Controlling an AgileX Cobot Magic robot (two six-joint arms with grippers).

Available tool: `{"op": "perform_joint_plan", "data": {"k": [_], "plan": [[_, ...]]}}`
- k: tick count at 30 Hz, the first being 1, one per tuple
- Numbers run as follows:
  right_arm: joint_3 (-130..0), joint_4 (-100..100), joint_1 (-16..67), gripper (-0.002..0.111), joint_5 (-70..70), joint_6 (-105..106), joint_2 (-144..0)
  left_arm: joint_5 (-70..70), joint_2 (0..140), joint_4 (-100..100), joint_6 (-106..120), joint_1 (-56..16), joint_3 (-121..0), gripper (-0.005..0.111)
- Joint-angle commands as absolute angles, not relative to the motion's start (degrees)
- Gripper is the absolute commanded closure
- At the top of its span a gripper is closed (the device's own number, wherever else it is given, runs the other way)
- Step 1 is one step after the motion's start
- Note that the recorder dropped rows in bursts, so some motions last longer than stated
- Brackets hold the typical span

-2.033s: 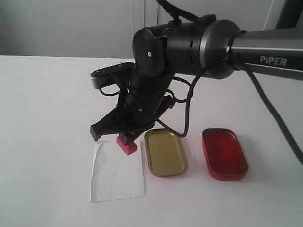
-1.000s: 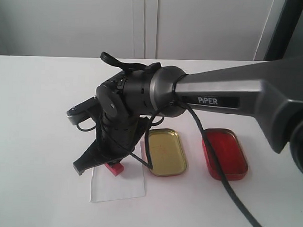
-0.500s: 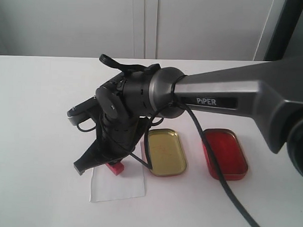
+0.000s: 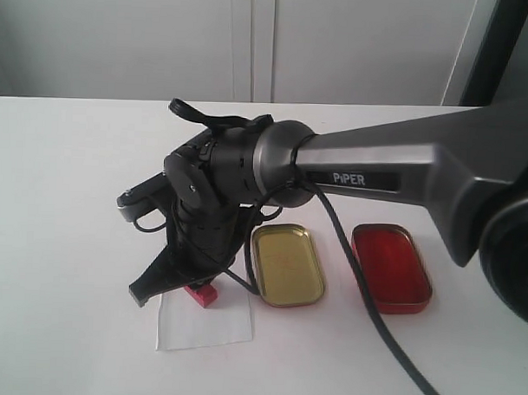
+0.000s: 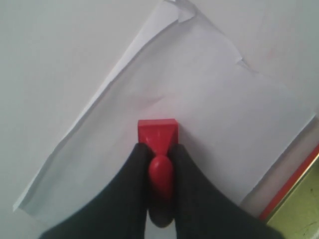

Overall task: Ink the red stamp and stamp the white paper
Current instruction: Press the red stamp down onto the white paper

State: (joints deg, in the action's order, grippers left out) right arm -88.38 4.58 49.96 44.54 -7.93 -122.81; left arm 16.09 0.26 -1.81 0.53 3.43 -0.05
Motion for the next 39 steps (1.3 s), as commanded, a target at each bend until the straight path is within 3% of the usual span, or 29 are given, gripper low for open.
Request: {"op": "perform_joint_plan", "data": {"k": [1,39], "plan": [[-87.5,4.8,50.2,0.108,46.1,-8.2,-127.0,15.9,0.0,-2.1,0.0,3.2,0.0,0.107],[-87.5,4.7,50.2,0.108,51.1,-7.7,-130.7,15.9,0.0,-2.1,0.0,3.2,0.0,0.107]]}}
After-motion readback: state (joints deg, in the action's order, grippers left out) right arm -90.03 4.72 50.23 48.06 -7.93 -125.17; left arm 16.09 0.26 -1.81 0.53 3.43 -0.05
